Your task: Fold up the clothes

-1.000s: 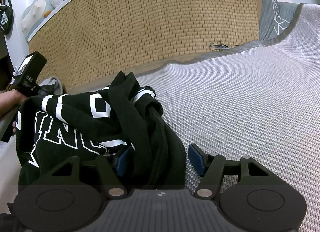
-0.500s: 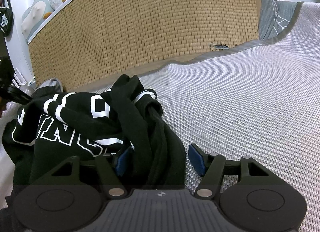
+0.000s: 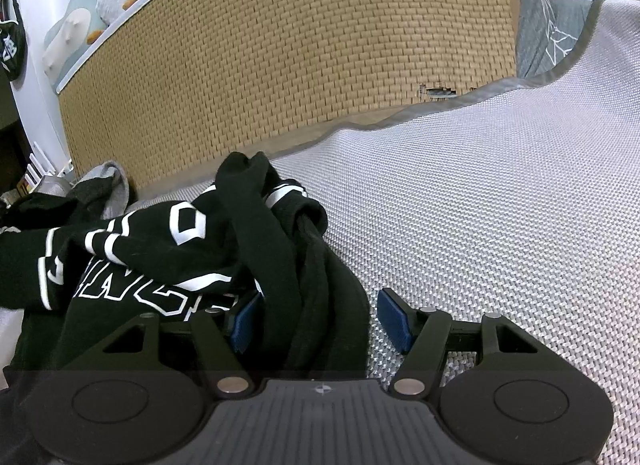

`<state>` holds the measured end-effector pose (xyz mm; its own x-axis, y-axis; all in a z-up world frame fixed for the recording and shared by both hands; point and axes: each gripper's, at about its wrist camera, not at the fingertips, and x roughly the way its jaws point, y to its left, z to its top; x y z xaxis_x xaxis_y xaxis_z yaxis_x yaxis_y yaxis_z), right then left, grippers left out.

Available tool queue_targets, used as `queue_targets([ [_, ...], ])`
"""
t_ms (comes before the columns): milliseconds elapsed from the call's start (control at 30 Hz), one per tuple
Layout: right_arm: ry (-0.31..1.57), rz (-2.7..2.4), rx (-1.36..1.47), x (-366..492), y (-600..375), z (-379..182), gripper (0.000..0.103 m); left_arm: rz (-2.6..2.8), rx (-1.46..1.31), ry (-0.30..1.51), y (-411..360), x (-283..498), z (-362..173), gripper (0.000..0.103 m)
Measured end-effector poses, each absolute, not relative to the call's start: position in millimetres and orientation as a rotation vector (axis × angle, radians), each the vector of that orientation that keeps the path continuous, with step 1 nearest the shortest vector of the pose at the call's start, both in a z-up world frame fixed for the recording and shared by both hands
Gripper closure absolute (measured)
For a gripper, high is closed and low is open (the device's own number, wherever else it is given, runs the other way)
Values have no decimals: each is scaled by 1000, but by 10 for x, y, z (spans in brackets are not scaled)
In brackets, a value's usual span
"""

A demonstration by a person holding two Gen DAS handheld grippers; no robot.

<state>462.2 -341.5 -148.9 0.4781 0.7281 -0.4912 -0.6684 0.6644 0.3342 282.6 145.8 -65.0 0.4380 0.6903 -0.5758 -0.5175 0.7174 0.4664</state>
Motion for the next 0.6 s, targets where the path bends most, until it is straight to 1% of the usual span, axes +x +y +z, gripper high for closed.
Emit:
queue_targets([
  [133, 647, 858, 104, 4619, -3420, -1488, 34, 781, 245, 773, 1524, 2715, -520, 92],
  [267, 646, 861, 102, 4610, -3420, -1490, 33, 751, 194, 738, 1561, 2624, -381, 91],
  [333, 645, 858, 95, 4606, -3407, -1489, 33, 728, 177, 773, 1593, 2623, -435, 91],
  [500, 644, 859, 100, 4612, -3402, -1509, 33, 684, 106, 911, 1703, 2567, -797, 89],
  [567, 643, 859, 100, 4609, -3402, -1518, 33, 682, 104, 935, 1688, 2500, -908, 86],
  [600, 643, 859, 100, 4611, -3400, -1520, 33, 682, 104, 947, 1679, 2466, -963, 83],
])
